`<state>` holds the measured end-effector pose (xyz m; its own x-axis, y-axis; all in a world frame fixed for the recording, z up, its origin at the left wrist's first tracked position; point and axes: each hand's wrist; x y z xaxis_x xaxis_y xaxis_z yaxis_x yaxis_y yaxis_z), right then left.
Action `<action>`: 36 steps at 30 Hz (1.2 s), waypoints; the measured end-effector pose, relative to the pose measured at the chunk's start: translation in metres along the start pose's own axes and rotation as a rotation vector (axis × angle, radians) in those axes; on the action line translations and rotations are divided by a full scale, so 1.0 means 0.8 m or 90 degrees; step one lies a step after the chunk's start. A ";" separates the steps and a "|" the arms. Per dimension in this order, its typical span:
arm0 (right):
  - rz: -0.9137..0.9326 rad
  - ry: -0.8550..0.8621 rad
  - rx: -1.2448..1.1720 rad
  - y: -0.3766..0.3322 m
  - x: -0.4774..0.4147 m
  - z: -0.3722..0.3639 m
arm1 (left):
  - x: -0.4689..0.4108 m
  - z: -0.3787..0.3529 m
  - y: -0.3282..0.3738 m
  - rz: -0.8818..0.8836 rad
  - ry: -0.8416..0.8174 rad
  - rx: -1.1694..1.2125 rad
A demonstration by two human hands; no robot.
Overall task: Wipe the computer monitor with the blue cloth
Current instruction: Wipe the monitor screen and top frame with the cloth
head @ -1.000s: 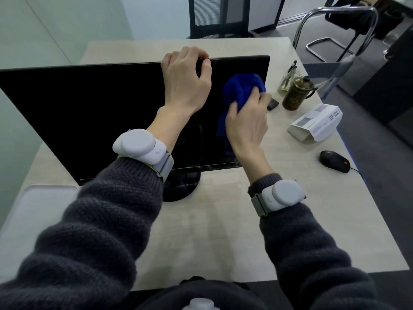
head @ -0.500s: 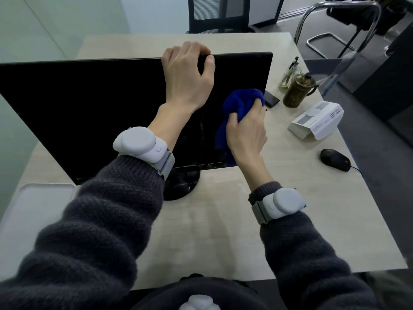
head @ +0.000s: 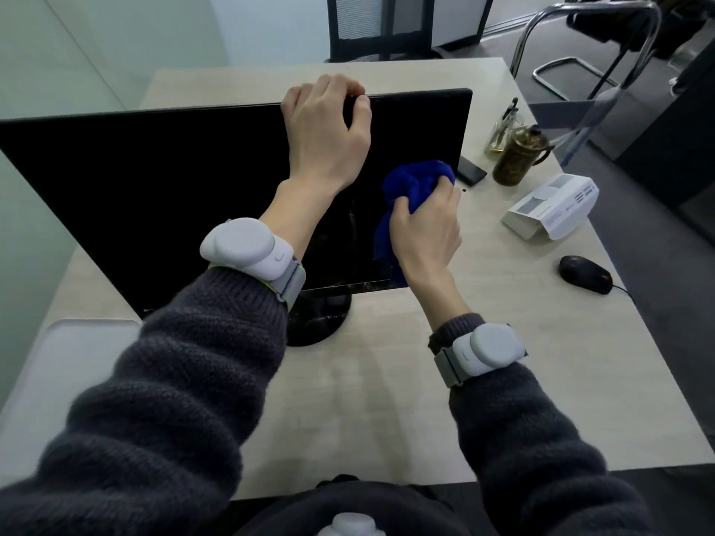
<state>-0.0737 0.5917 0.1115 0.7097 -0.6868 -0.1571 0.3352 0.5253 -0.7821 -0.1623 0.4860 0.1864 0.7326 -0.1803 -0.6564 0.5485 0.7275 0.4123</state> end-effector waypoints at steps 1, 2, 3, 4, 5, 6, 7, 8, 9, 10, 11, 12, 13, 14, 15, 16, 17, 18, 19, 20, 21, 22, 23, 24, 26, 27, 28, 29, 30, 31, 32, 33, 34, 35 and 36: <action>0.016 0.011 -0.001 -0.010 -0.006 0.002 | 0.000 0.000 0.002 0.000 0.001 -0.001; 0.035 0.019 -0.001 -0.020 -0.012 0.003 | 0.001 0.000 0.003 0.001 0.002 -0.001; 0.055 0.027 -0.003 -0.030 -0.019 0.005 | 0.001 0.001 0.003 0.003 0.002 0.001; 0.073 0.034 -0.006 -0.040 -0.025 0.006 | 0.001 0.001 0.002 0.006 -0.001 0.004; 0.088 0.041 -0.011 -0.048 -0.030 0.008 | 0.000 0.002 0.000 0.009 -0.005 0.008; 0.096 0.044 -0.017 -0.054 -0.033 0.008 | 0.000 0.002 0.000 0.012 -0.007 0.012; 0.101 0.040 -0.019 -0.056 -0.033 0.009 | -0.001 0.003 0.000 0.014 -0.007 0.014; 0.109 0.027 -0.011 -0.058 -0.030 0.010 | -0.003 0.006 0.000 0.016 -0.009 0.014; 0.118 0.011 0.007 -0.054 -0.025 0.010 | -0.002 0.006 0.002 0.016 -0.016 0.018; 0.136 -0.001 0.019 -0.053 -0.020 0.010 | -0.003 0.009 0.002 0.012 -0.018 0.026; 0.154 -0.005 0.020 -0.053 -0.016 0.012 | -0.004 0.013 0.000 0.009 -0.026 0.048; 0.167 0.004 0.010 -0.054 -0.013 0.016 | -0.005 0.018 -0.002 0.019 -0.037 0.085; 0.182 0.022 -0.007 -0.062 -0.013 0.019 | -0.008 0.026 -0.007 0.035 -0.044 0.126; 0.193 0.041 -0.020 -0.069 -0.017 0.023 | -0.010 0.032 -0.010 0.049 -0.054 0.153; 0.202 0.056 -0.024 -0.079 -0.022 0.026 | -0.012 0.040 -0.015 0.054 -0.056 0.151; 0.210 0.060 -0.016 -0.088 -0.027 0.028 | -0.011 0.047 -0.021 0.053 -0.049 0.119; 0.215 0.052 0.001 -0.096 -0.032 0.030 | -0.011 0.053 -0.029 0.051 -0.040 0.070; 0.209 0.038 0.026 -0.100 -0.037 0.030 | -0.010 0.056 -0.036 0.052 -0.037 0.017; 0.201 0.020 0.050 -0.102 -0.039 0.029 | -0.008 0.060 -0.043 0.063 -0.044 -0.036; 0.198 0.004 0.070 -0.103 -0.038 0.028 | -0.006 0.063 -0.049 0.074 -0.055 -0.076; 0.202 -0.006 0.084 -0.104 -0.034 0.025 | -0.003 0.066 -0.055 0.083 -0.066 -0.095; 0.212 -0.010 0.094 -0.105 -0.029 0.022 | -0.002 0.069 -0.058 0.089 -0.073 -0.093; 0.225 -0.013 0.102 -0.107 -0.023 0.018 | -0.004 0.071 -0.059 0.095 -0.074 -0.074; 0.234 -0.017 0.108 -0.110 -0.018 0.013 | -0.005 0.073 -0.058 0.099 -0.074 -0.048; 0.247 -0.031 0.112 -0.119 -0.006 0.002 | -0.007 0.076 -0.053 0.106 -0.083 -0.007; 0.253 -0.037 0.113 -0.124 0.000 -0.005 | -0.007 0.076 -0.052 0.110 -0.090 0.008; 0.263 -0.041 0.114 -0.131 0.008 -0.012 | -0.008 0.078 -0.053 0.113 -0.095 0.025; 0.276 -0.046 0.116 -0.137 0.016 -0.020 | -0.009 0.080 -0.055 0.120 -0.097 0.048; 0.290 -0.052 0.118 -0.143 0.023 -0.026 | -0.010 0.083 -0.056 0.129 -0.097 0.075; 0.308 -0.060 0.121 -0.149 0.031 -0.033 | -0.011 0.087 -0.058 0.135 -0.096 0.103; 0.325 -0.068 0.124 -0.153 0.038 -0.039 | -0.014 0.092 -0.060 0.138 -0.097 0.130; 0.340 -0.074 0.126 -0.157 0.043 -0.042 | -0.016 0.096 -0.062 0.139 -0.104 0.153; 0.351 -0.078 0.132 -0.161 0.048 -0.046 | -0.018 0.102 -0.066 0.139 -0.113 0.168; 0.356 -0.079 0.144 -0.162 0.048 -0.046 | -0.019 0.106 -0.069 0.136 -0.124 0.175; 0.354 -0.076 0.157 -0.158 0.045 -0.042 | -0.020 0.106 -0.070 0.130 -0.130 0.171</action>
<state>-0.1119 0.4836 0.1846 0.8787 -0.2234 -0.4218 0.0182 0.8987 -0.4382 -0.1704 0.3916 0.2274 0.8879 -0.1972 -0.4156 0.4491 0.5676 0.6900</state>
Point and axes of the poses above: each hand's wrist, its own x-axis away from the middle knuckle, its own z-axis out of the back of the hand, y = z × x, and after that the axes turned 7 degrees about -z, right-handed
